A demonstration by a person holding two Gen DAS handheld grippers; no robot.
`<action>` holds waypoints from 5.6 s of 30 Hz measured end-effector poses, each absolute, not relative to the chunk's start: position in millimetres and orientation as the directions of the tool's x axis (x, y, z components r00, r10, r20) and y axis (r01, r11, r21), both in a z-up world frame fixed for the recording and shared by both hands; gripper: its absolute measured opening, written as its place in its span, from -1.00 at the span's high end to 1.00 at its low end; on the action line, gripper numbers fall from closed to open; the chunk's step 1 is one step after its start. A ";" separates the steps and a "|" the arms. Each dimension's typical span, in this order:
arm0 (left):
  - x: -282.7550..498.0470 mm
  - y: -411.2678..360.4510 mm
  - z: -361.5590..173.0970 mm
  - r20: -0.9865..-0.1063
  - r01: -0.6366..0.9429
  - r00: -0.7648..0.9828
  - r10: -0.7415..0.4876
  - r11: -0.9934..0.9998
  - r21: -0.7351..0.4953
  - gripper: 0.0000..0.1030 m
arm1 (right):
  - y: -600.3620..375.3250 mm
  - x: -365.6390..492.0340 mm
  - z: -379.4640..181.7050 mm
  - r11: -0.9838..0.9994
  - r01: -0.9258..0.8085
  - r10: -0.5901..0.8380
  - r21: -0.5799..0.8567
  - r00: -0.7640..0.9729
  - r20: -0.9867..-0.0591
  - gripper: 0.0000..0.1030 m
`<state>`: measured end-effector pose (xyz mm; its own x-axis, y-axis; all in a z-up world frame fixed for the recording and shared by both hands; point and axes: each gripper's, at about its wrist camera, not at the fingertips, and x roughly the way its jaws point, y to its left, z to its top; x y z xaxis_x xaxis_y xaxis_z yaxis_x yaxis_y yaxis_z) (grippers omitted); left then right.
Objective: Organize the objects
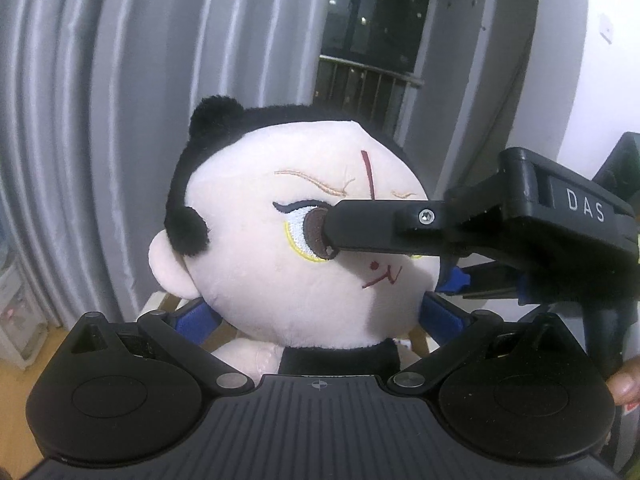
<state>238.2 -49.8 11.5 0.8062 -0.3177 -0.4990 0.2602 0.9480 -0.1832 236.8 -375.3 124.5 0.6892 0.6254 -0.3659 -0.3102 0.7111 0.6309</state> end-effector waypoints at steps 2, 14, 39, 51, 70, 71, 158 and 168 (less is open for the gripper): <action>267.8 -47.6 6.1 -0.521 0.268 0.788 -0.328 0.945 -0.189 -1.00 | -379.4 259.4 119.3 0.717 -0.288 0.611 0.635 0.699 -0.373 -1.00; 417.7 -52.5 -61.9 -0.745 0.306 0.587 -0.316 0.939 -0.157 -1.00 | -403.3 380.1 28.9 0.649 -0.020 0.576 0.761 0.666 -0.474 -1.00; 479.2 -74.4 -127.7 -0.931 0.316 0.307 -0.200 0.944 -0.098 -1.00 | -433.0 408.1 -90.7 0.443 0.323 0.658 0.837 0.517 -0.548 -1.00; 411.9 -45.7 -57.5 -0.853 0.305 0.476 -0.212 0.950 -0.066 -1.00 | -435.4 379.5 -58.0 0.497 0.299 0.619 0.815 0.536 -0.574 -1.00; 223.9 -49.1 -19.4 -0.589 0.042 0.803 -0.086 0.995 -0.088 -1.00 | -411.5 201.9 84.3 0.842 -0.115 0.441 0.528 0.710 -0.549 -1.00; 216.1 -50.7 -21.4 -0.581 0.005 0.812 -0.052 0.997 -0.082 -1.00 | -408.9 191.7 86.3 0.865 -0.115 0.410 0.488 0.723 -0.556 -1.00; 269.8 -89.2 -94.9 -0.733 0.243 0.673 -0.101 0.966 0.090 -0.99 | -399.5 160.3 41.1 0.960 0.241 -0.070 0.141 0.696 -0.714 -1.00; 269.7 -91.5 -93.2 -0.731 0.243 0.675 -0.098 0.965 0.095 -0.99 | -400.7 160.6 40.7 0.959 0.244 -0.071 0.142 0.696 -0.715 -1.00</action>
